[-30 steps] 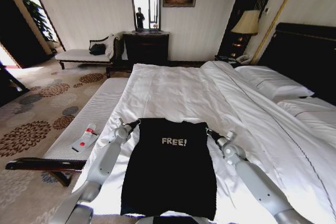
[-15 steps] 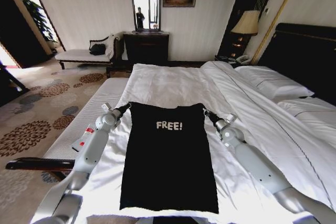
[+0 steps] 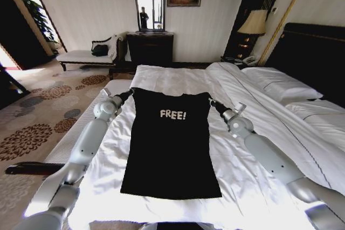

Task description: Fold the clothes on the bed.

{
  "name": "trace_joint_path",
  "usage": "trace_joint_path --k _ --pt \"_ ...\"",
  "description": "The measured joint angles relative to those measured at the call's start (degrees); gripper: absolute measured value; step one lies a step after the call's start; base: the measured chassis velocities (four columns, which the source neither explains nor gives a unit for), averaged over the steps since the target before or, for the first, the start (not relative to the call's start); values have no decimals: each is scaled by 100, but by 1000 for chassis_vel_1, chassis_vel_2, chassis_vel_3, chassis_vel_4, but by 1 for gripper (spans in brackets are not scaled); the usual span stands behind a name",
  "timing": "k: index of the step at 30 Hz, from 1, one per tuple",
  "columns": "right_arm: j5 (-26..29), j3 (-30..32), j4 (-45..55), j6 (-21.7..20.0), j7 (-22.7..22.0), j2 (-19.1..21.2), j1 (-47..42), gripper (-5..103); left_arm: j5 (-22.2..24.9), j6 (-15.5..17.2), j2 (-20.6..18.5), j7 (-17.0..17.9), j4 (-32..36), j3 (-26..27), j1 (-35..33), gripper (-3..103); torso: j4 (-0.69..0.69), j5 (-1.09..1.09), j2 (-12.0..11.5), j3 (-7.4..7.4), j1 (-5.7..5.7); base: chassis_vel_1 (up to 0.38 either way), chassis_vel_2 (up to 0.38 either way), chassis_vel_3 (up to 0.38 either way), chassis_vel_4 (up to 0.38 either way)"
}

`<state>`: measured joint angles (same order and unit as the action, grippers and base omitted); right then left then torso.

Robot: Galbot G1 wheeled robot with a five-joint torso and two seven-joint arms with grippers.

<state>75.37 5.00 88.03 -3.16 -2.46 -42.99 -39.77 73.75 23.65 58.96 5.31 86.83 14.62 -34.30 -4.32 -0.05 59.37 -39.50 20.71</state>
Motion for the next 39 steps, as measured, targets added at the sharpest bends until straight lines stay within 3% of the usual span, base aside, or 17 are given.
trace_joint_path --k 1,6,11,14,15,18,21,23,25,33,39 --pt "0 0 0 0 0 0 0 0 0 0 0 0 0 0 0 0 0 0 0 0 0 0 0 0 0" --pt "-45 768 879 -124 -314 107 -1309 0 10 -53 -385 104 1151 487 -1399 0 -1 2 0 1 -2 0 0 0 0" --pt "14 1122 1297 -254 -597 141 -1829 0 41 -70 -550 290 1721 727 -2033 0 1 0 0 1 -2 0 0 0 0" --pt "153 1587 1872 -482 -939 303 -2661 0 150 58 -877 647 2500 1042 -2797 0 -1 1 0 2 -1 0 0 0 0" --pt "153 1587 1872 -482 -939 303 -2661 0 150 58 -877 647 2500 1042 -2797 0 -1 1 0 2 -1 0 0 0 0" --pt "151 2105 2519 -575 -1118 399 -3781 0 179 217 -1143 787 3222 1537 -3815 0 -3 2 1 2 -2 0 0 0 0" --pt "84 2282 2845 -586 -1199 364 -4221 0 87 298 -1184 823 3413 1726 -4351 0 -1 1 2 3 -2 0 0 0 0" --pt "-251 2336 3171 -592 -1283 148 -4847 0 -524 295 -1177 736 3389 1779 -4983 0 1 1 1 1 -1 0 0 0 0" --pt "-452 2336 3275 -592 -1321 0 -5224 0 -658 309 -1105 727 3446 1869 -5238 0 -1 1 1 0 1 0 0 0 0" --pt "-697 2386 3266 -598 -1490 -250 -5771 0 -973 482 -1043 726 3680 2043 -5748 0 -1 2 2 1 0 0 0 0 0" --pt "-934 2194 2966 -626 -1596 -416 -5717 0 -1415 501 -878 711 3547 1840 -5835 0 0 2 0 0 0 0 0 0 0"
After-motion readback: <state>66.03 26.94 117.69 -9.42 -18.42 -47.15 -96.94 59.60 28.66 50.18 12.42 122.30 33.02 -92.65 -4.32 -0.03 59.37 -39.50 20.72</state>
